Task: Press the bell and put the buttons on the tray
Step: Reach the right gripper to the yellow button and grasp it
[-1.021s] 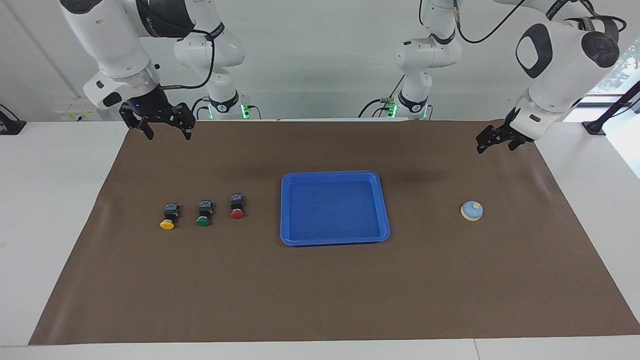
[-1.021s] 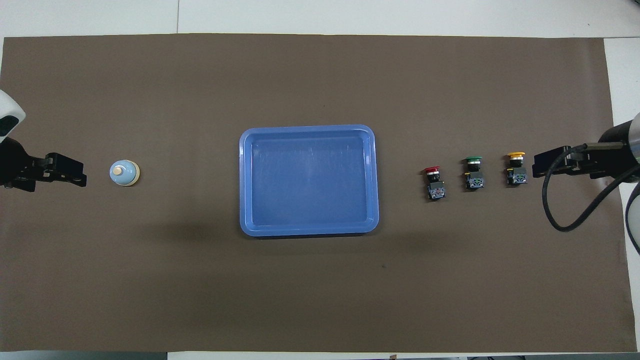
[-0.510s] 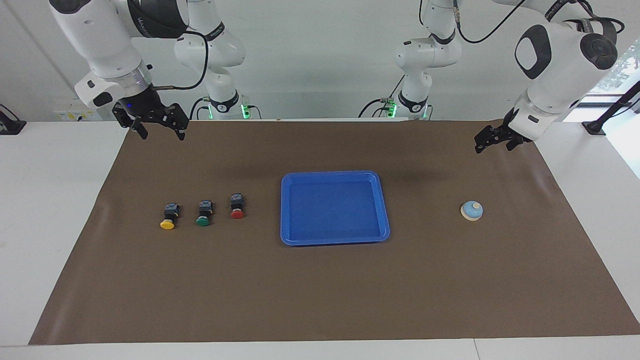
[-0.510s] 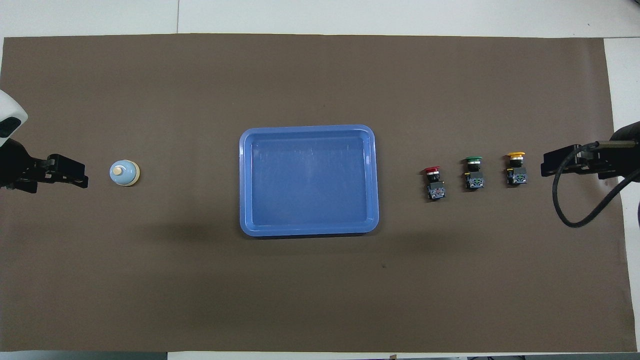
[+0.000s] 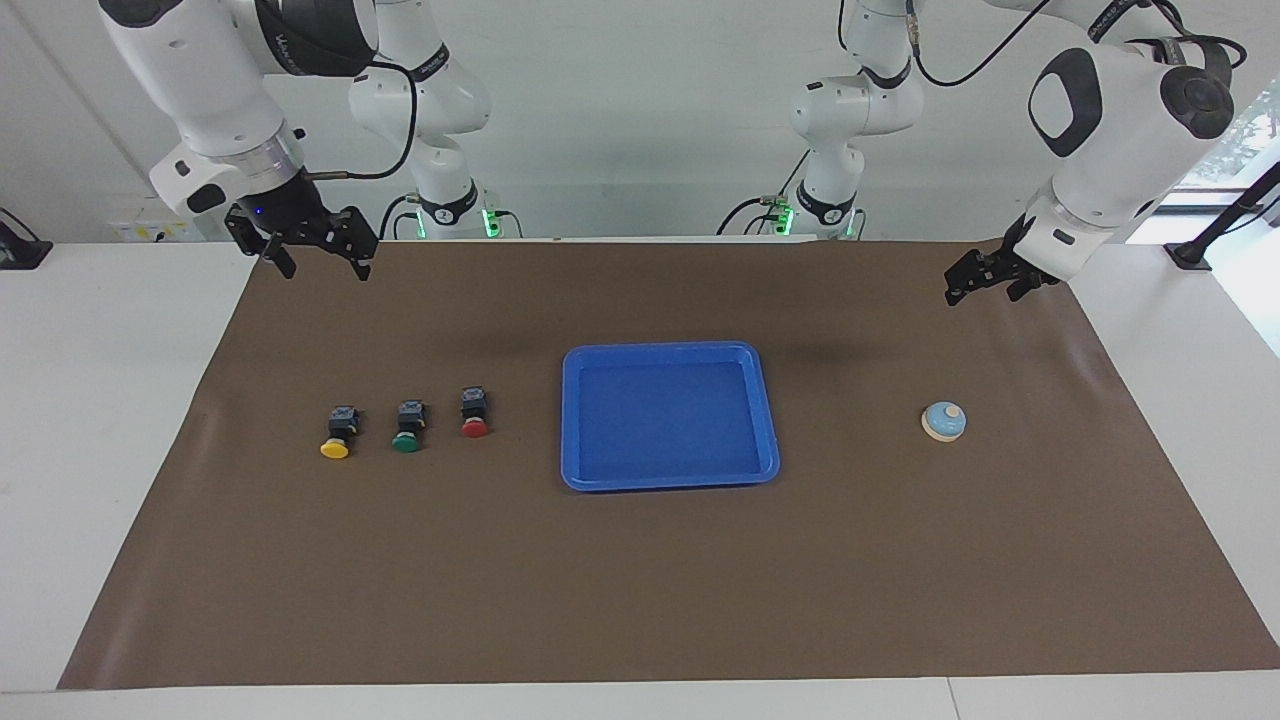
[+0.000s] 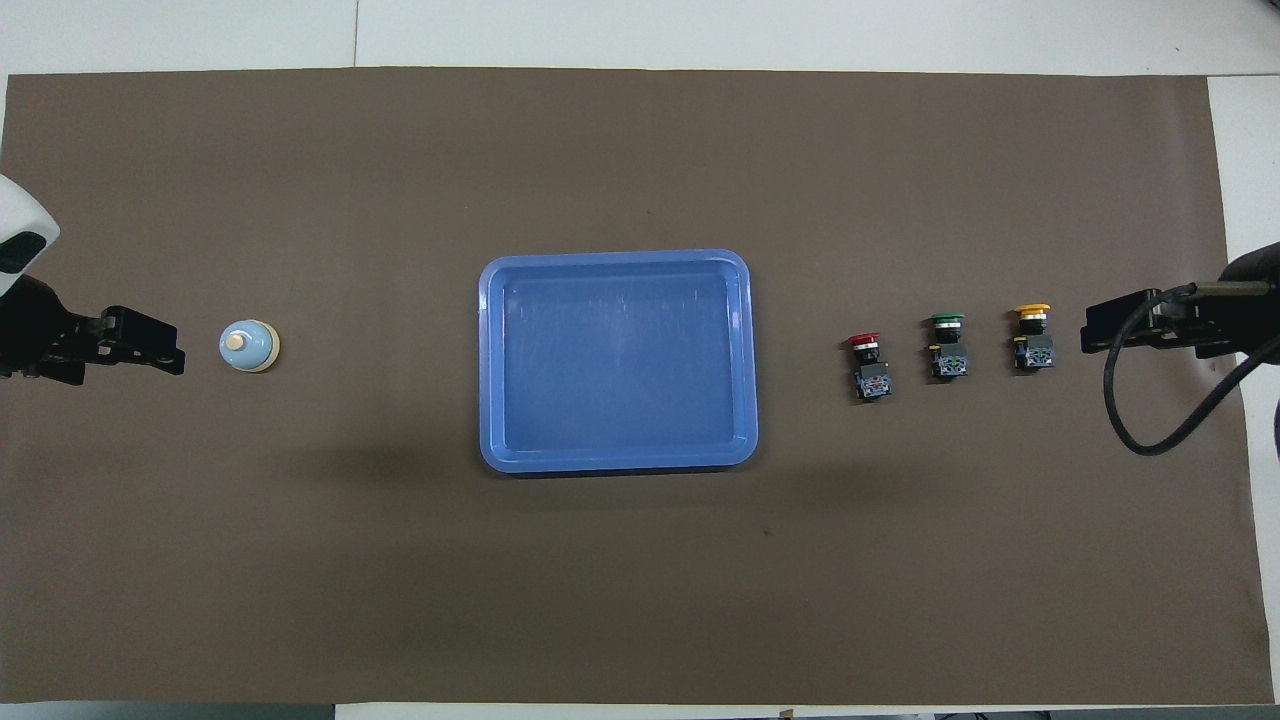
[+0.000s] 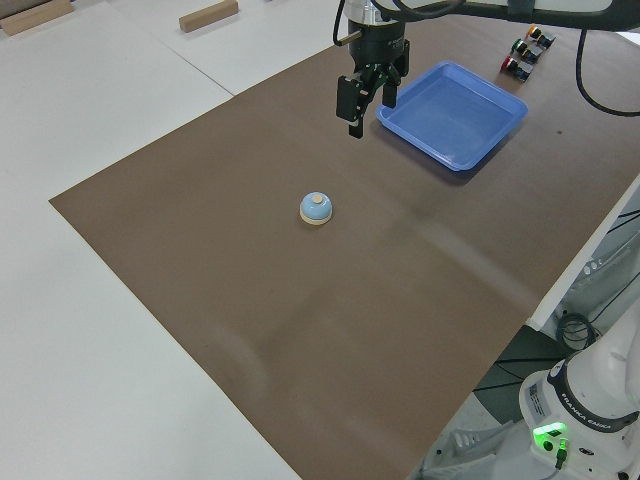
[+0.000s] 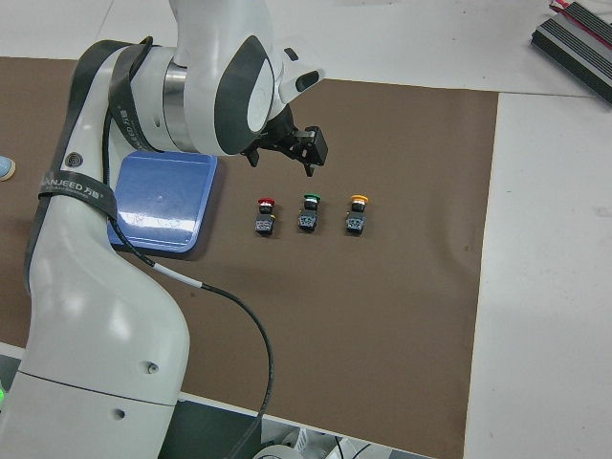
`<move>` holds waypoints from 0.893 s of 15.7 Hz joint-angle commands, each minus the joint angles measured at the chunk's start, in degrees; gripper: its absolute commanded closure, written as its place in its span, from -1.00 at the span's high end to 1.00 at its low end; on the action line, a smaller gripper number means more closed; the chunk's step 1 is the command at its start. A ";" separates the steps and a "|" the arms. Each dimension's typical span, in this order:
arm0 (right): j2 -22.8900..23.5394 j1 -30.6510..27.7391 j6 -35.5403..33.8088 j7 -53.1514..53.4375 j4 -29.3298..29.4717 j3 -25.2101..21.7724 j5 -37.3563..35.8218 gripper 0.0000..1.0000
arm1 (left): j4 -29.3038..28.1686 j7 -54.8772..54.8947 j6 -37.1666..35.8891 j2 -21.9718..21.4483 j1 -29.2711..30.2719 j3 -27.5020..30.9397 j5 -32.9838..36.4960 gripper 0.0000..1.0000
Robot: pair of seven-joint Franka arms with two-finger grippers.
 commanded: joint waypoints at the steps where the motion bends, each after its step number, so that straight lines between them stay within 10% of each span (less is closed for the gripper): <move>1: -2.10 -2.17 5.15 -3.77 -5.57 0.64 -0.90 1.00 | 2.75 -0.73 -3.24 0.68 -1.48 0.61 -0.23 1.00; 14: 10.02 -9.56 36.19 -12.30 -21.49 0.64 -0.20 1.00 | 6.10 -1.26 -5.01 1.38 -1.93 0.43 0.30 1.00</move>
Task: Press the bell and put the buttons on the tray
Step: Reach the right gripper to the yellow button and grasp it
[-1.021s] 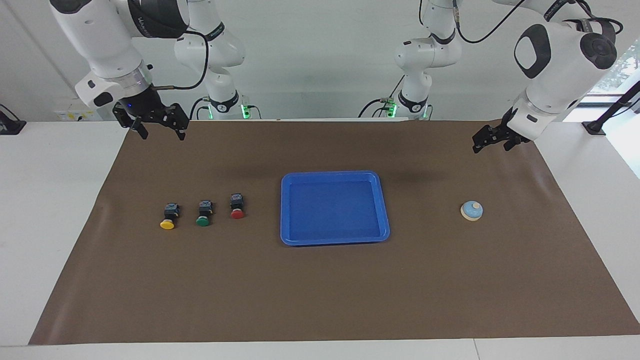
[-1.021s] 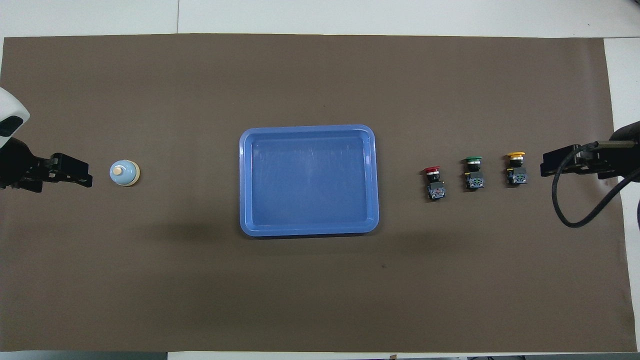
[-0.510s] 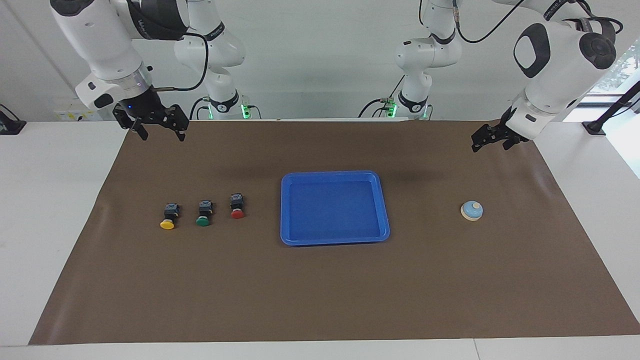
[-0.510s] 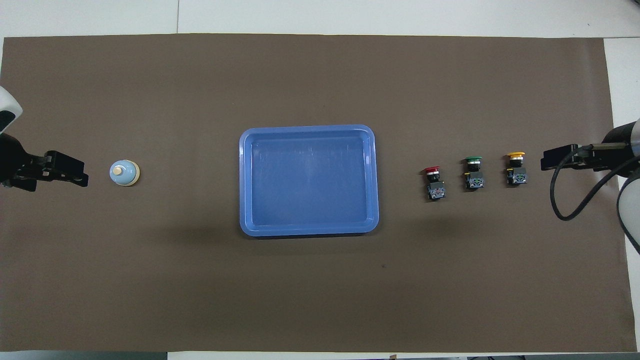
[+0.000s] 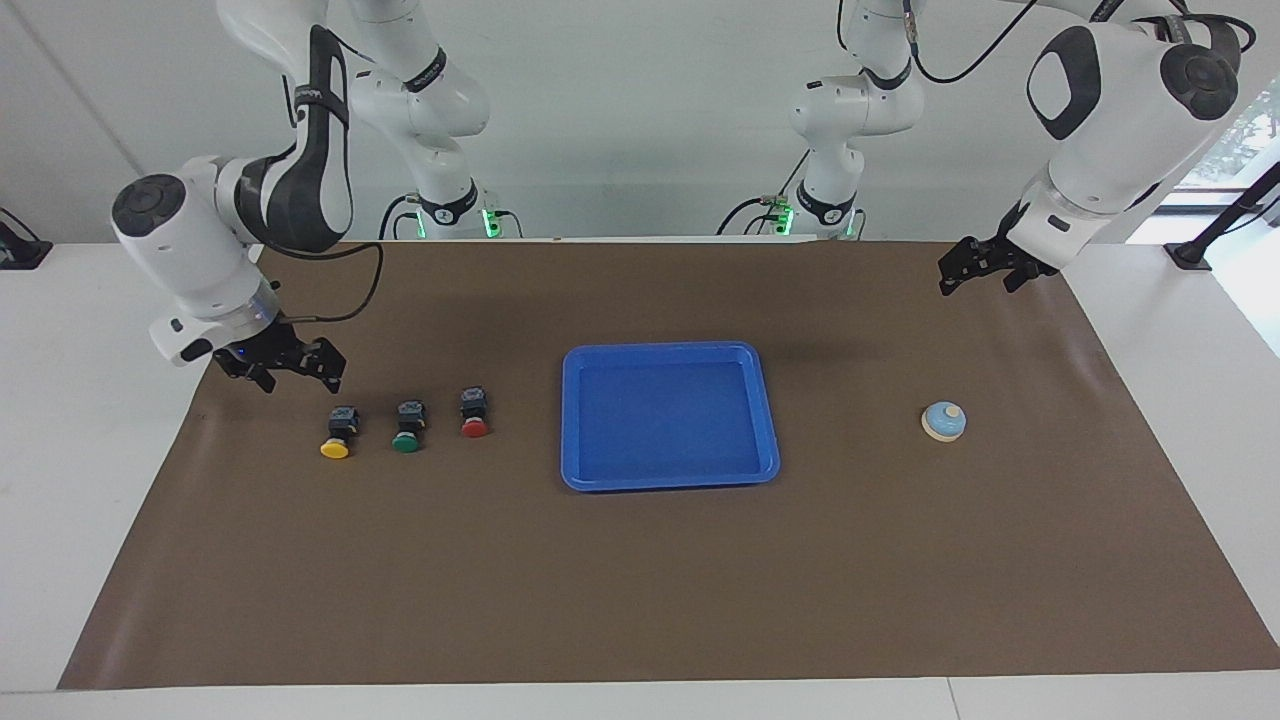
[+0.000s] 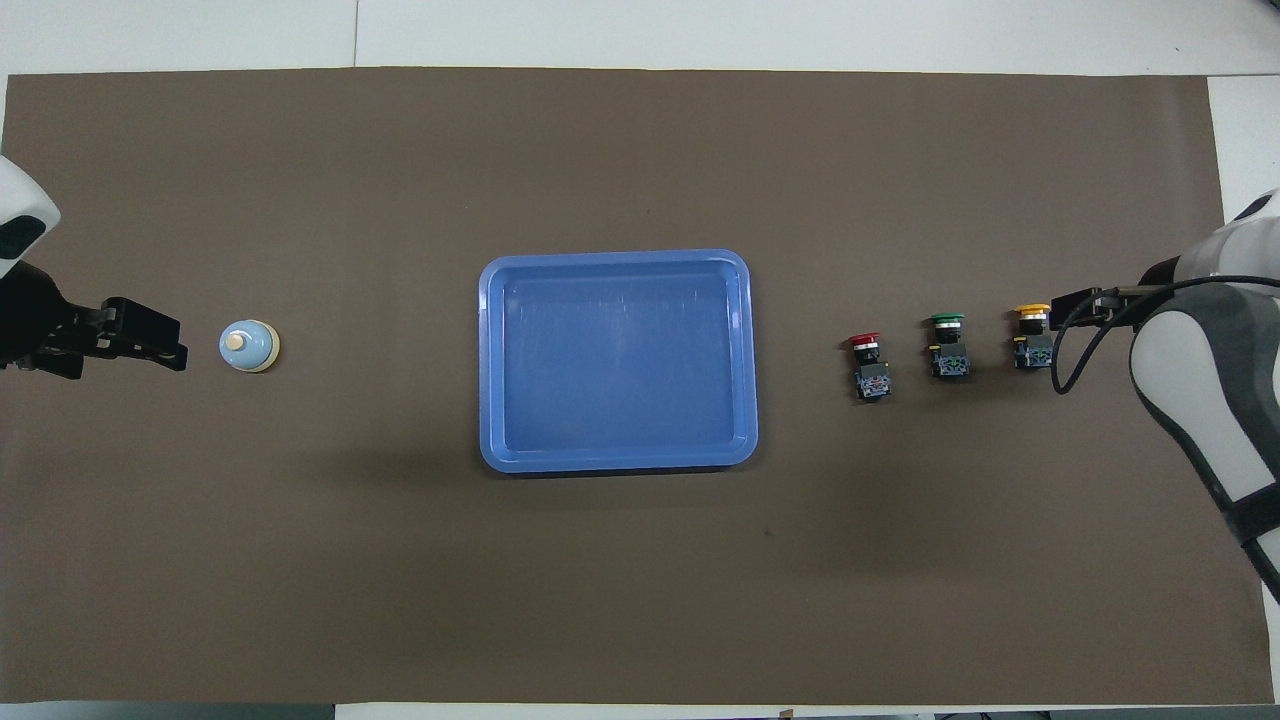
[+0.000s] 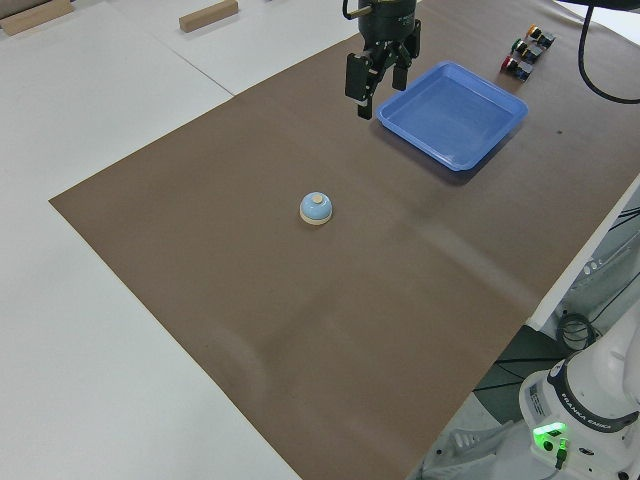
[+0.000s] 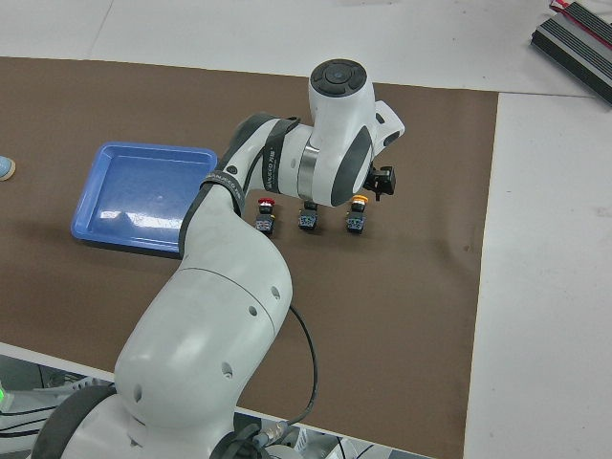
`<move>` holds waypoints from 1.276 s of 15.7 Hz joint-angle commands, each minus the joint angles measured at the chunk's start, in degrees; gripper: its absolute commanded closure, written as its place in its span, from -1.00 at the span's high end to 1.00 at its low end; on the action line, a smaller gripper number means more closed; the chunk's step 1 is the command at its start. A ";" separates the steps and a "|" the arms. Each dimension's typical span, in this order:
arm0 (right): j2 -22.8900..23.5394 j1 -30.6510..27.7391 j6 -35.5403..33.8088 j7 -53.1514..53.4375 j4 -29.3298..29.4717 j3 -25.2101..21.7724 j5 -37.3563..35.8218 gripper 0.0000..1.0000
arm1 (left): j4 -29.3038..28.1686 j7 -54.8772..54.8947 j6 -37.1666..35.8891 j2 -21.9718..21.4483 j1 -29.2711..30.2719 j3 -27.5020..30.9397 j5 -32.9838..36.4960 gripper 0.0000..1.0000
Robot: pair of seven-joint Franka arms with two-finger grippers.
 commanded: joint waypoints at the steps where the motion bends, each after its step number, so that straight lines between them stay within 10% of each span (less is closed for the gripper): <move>1: -1.23 -0.70 5.72 -2.31 -5.81 0.68 -0.20 1.00 | 1.39 -0.67 -0.94 0.35 -0.01 0.36 0.28 1.00; 12: 7.91 -1.31 10.22 -6.80 -4.59 0.85 -0.11 0.91 | 1.39 -0.67 -0.94 0.35 -0.01 0.36 0.28 1.00; 18: 8.62 -1.22 7.23 -6.62 -1.42 0.77 0.76 -1.00 | 1.39 -0.67 -0.94 0.35 -0.01 0.36 0.28 1.00; 20: 8.53 -0.53 7.05 -6.45 -0.63 0.85 0.76 -1.00 | 1.39 -0.67 -0.94 0.35 -0.01 0.36 0.28 1.00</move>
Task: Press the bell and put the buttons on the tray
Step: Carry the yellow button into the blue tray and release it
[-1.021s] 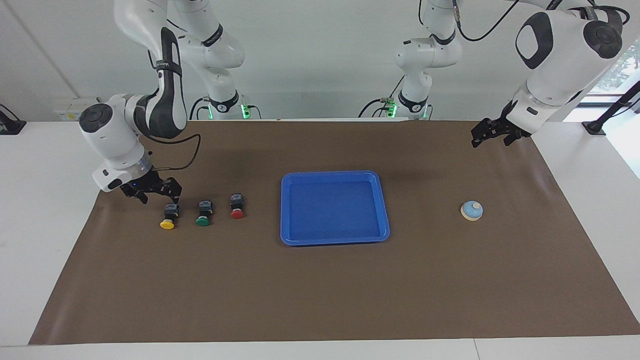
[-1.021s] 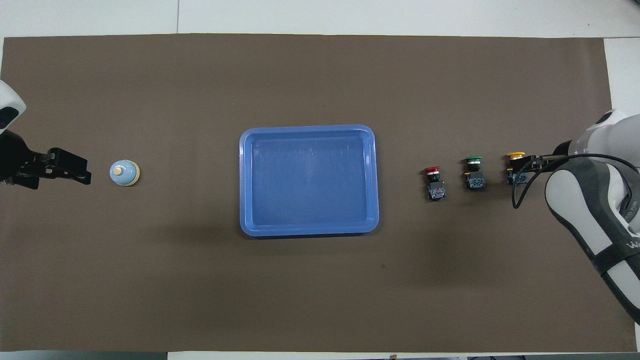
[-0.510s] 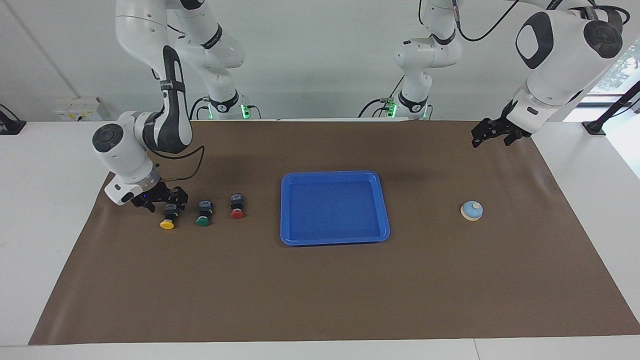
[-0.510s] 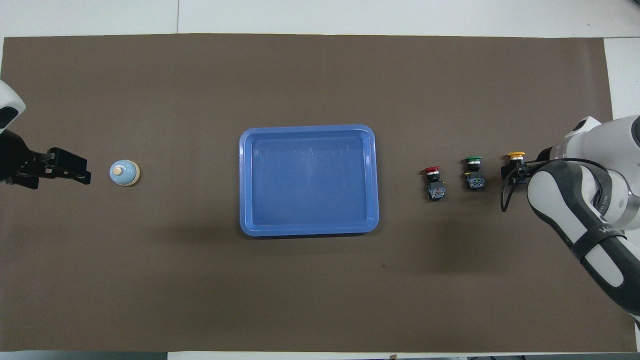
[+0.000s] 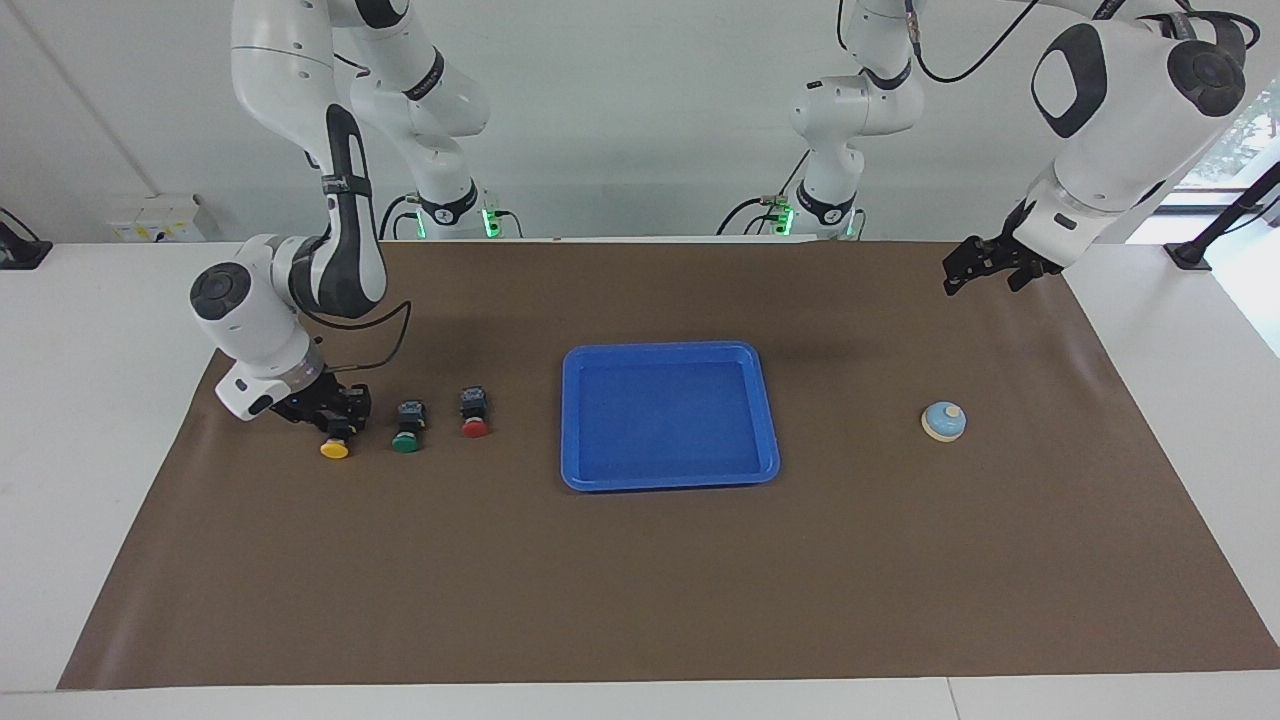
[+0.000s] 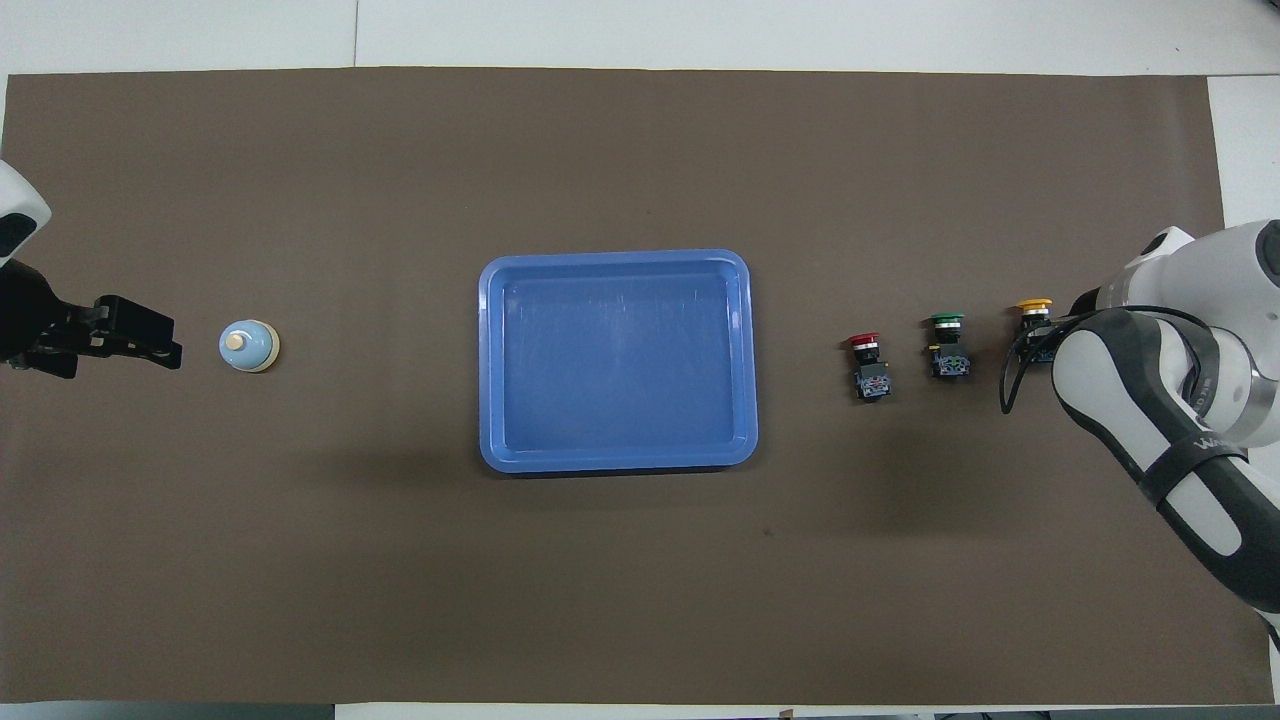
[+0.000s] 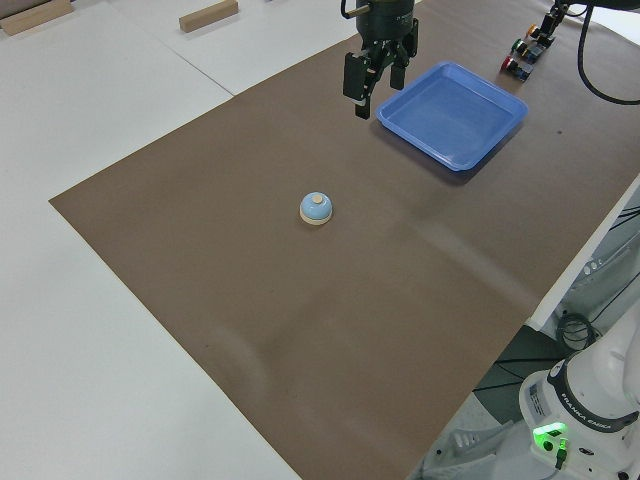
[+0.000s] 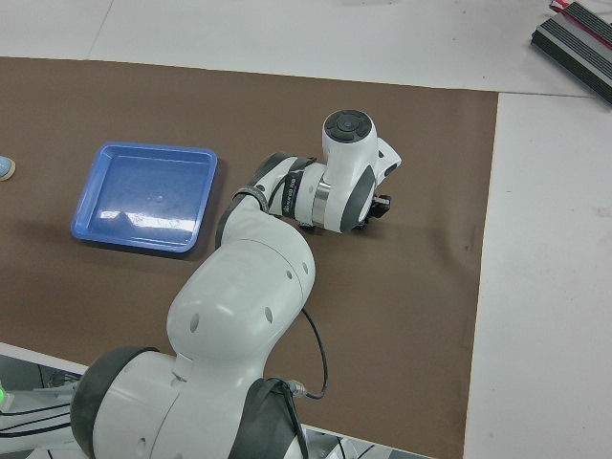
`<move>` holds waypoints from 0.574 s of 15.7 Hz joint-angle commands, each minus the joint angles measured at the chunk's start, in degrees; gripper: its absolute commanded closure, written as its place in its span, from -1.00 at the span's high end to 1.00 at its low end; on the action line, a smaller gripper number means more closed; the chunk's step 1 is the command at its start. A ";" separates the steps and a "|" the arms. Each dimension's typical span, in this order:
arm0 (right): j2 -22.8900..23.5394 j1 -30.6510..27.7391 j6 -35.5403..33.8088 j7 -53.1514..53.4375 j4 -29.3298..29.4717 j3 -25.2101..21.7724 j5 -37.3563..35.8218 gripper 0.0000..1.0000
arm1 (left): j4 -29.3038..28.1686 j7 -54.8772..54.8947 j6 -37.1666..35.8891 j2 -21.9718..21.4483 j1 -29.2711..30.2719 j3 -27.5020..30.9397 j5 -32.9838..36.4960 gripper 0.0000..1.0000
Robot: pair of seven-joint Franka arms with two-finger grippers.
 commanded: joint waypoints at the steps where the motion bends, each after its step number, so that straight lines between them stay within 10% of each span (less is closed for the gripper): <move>1: 0.62 -0.27 -1.87 -1.07 3.30 1.01 0.58 -1.00 | 1.19 -0.57 -0.95 0.35 -0.03 0.11 0.28 1.00; 9: 0.61 15.00 -16.12 17.89 15.61 3.74 0.93 -1.00 | 1.19 -0.57 -0.95 0.35 -0.03 0.11 0.28 1.00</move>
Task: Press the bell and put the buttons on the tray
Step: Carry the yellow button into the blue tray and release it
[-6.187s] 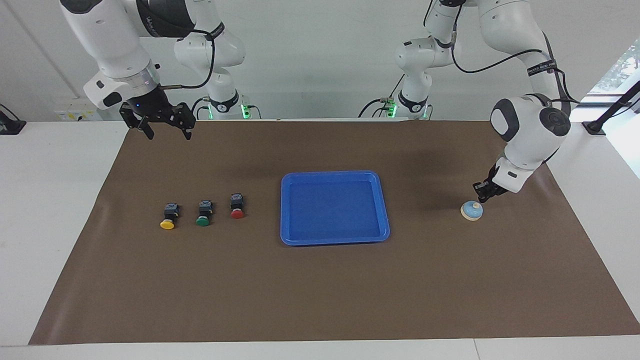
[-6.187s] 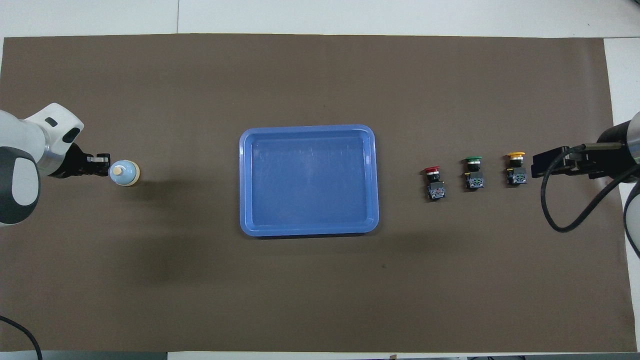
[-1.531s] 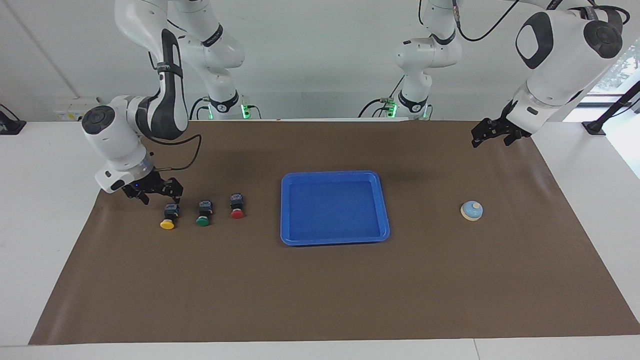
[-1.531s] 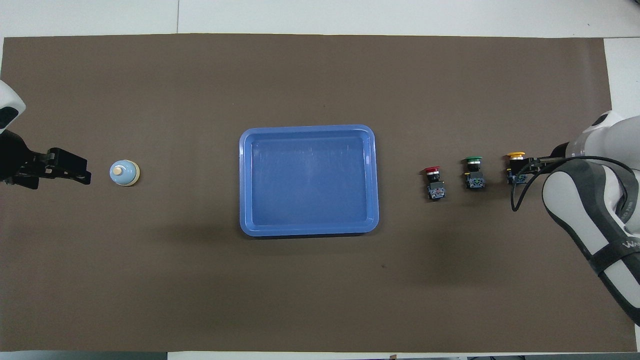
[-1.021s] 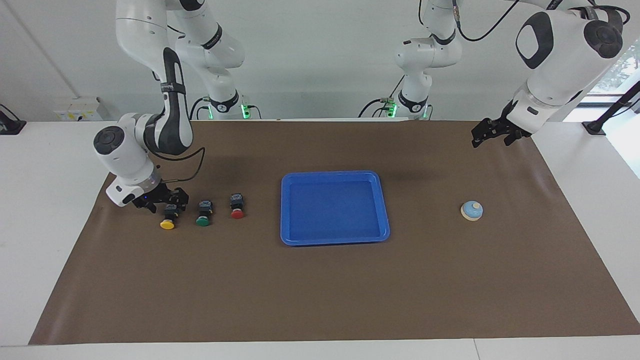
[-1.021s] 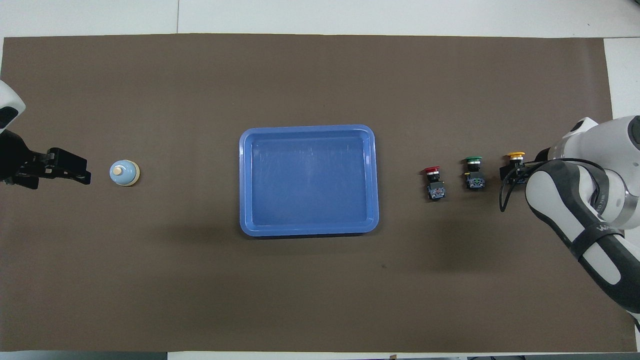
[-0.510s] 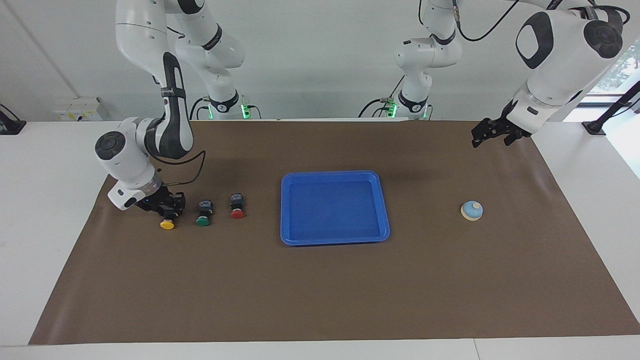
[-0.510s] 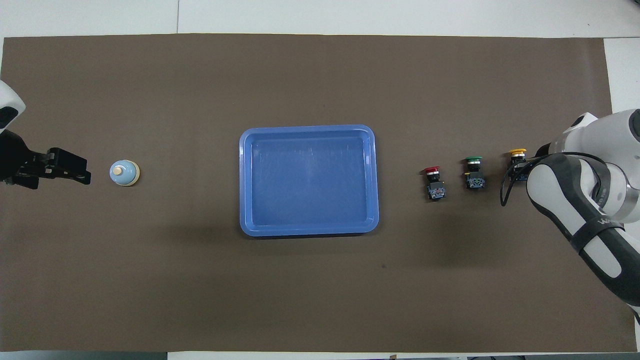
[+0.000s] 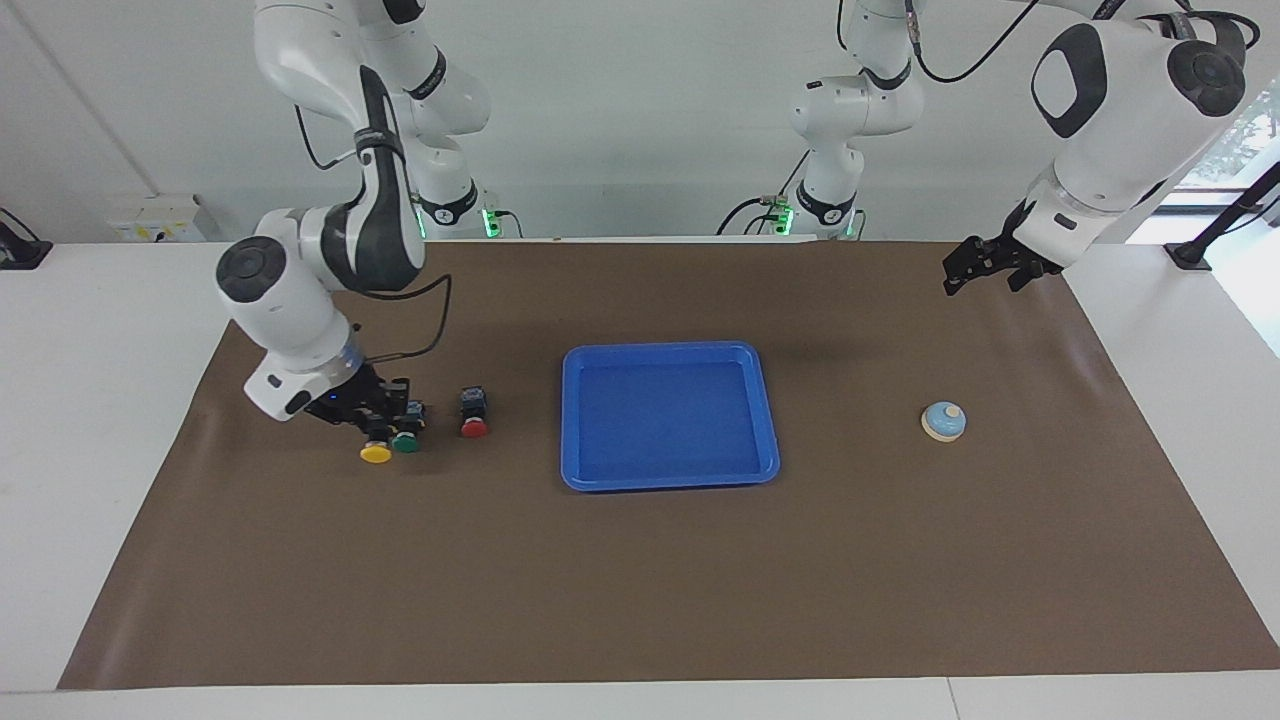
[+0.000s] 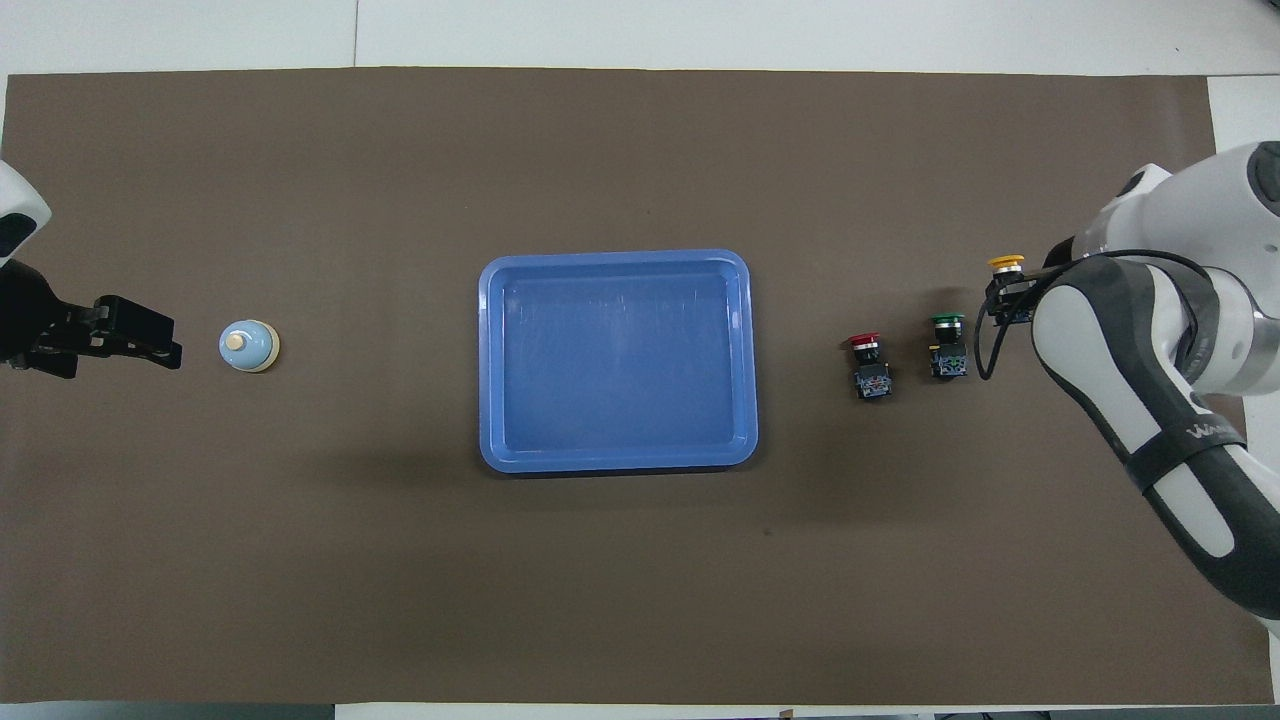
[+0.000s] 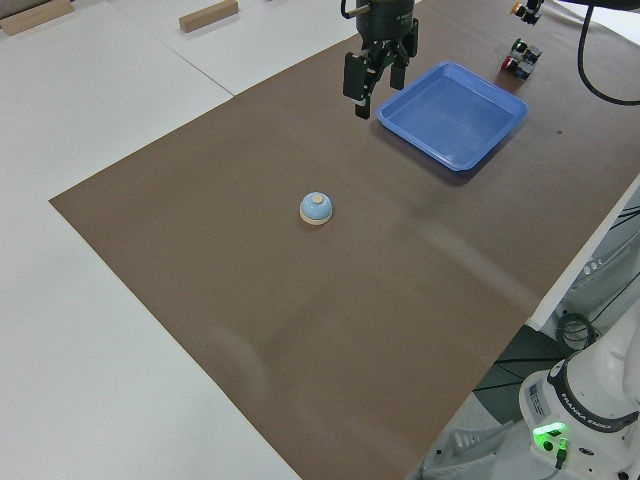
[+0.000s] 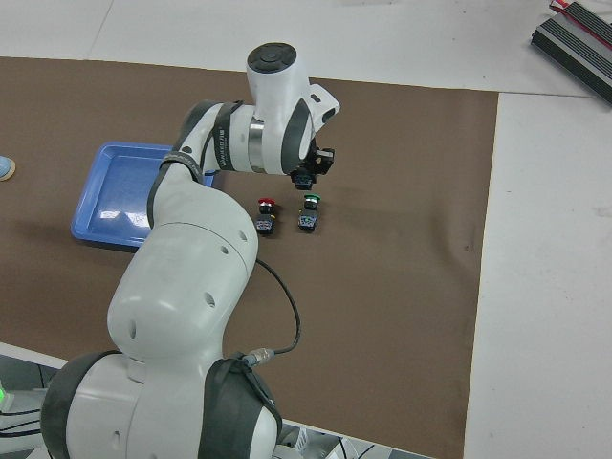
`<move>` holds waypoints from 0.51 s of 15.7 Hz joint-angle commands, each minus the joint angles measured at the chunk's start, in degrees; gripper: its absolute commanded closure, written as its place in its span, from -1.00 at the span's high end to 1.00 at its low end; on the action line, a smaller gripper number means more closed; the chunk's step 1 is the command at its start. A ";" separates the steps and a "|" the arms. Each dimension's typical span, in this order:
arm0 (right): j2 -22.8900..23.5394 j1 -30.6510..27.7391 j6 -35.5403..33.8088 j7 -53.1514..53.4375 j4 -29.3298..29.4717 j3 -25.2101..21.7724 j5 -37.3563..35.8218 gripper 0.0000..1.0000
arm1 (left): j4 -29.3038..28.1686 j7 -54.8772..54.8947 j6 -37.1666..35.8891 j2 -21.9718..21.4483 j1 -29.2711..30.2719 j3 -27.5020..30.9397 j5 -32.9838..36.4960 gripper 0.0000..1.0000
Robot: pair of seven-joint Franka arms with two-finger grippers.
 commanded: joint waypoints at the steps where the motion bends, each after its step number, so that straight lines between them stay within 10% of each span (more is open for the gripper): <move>1: 0.72 5.96 -0.94 9.58 1.17 -0.07 1.61 -1.00 | 1.19 -0.57 -0.94 0.35 -0.03 0.11 0.28 1.00; 8: 4.76 20.90 1.52 29.11 3.80 -0.07 2.85 -1.00 | 1.19 -0.57 -0.94 0.35 -0.03 0.11 0.28 1.00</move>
